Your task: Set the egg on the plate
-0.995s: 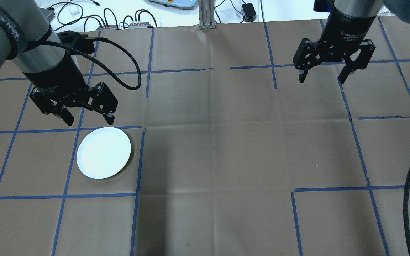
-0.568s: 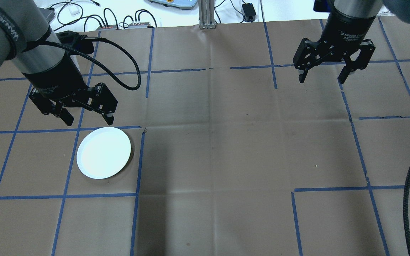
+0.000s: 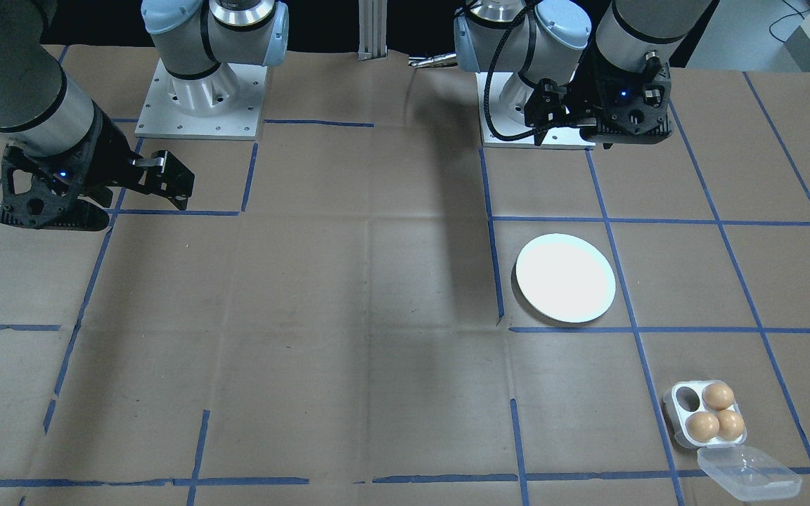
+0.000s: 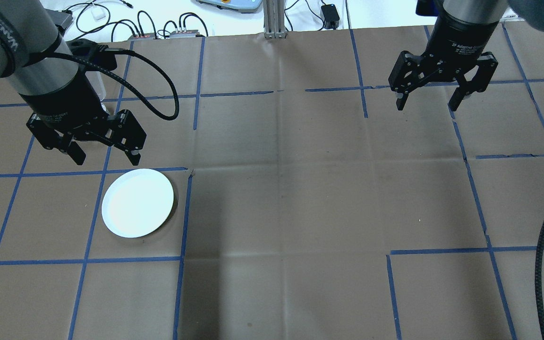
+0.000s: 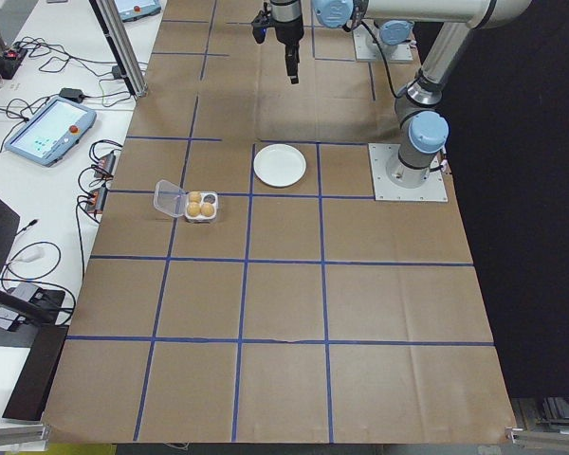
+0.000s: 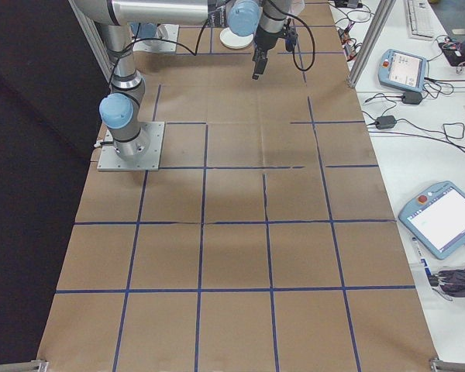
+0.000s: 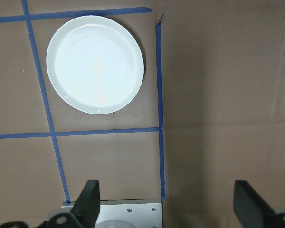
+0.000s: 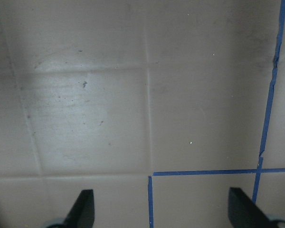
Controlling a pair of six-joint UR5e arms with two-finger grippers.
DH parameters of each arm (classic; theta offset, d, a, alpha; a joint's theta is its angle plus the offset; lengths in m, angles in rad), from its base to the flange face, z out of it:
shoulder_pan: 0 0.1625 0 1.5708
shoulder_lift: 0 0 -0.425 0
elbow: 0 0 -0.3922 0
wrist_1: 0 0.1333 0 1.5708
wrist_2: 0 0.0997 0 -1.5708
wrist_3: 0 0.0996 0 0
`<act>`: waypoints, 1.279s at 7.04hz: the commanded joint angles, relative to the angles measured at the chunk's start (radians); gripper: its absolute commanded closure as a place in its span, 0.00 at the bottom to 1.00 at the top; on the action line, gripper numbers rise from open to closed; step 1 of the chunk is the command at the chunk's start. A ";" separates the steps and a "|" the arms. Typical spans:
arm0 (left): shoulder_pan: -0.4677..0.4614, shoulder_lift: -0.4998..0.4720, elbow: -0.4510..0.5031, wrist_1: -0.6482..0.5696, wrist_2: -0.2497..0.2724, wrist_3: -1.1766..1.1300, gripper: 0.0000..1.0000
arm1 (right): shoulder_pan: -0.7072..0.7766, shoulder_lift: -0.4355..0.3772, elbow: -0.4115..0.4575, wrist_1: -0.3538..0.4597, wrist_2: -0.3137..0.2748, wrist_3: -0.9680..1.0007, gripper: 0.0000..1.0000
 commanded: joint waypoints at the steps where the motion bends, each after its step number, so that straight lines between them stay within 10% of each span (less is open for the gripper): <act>1: 0.028 -0.020 0.002 0.041 0.014 0.013 0.00 | 0.000 0.001 0.000 0.000 0.000 0.000 0.00; 4: 0.260 -0.156 0.015 0.231 0.023 0.174 0.00 | 0.000 0.000 0.000 0.000 0.000 0.000 0.00; 5: 0.281 -0.228 0.017 0.367 0.094 0.185 0.00 | 0.000 0.000 0.000 0.000 -0.001 0.000 0.00; 9: 0.343 -0.583 0.218 0.511 0.104 0.352 0.00 | 0.000 0.001 0.000 0.000 0.000 0.000 0.00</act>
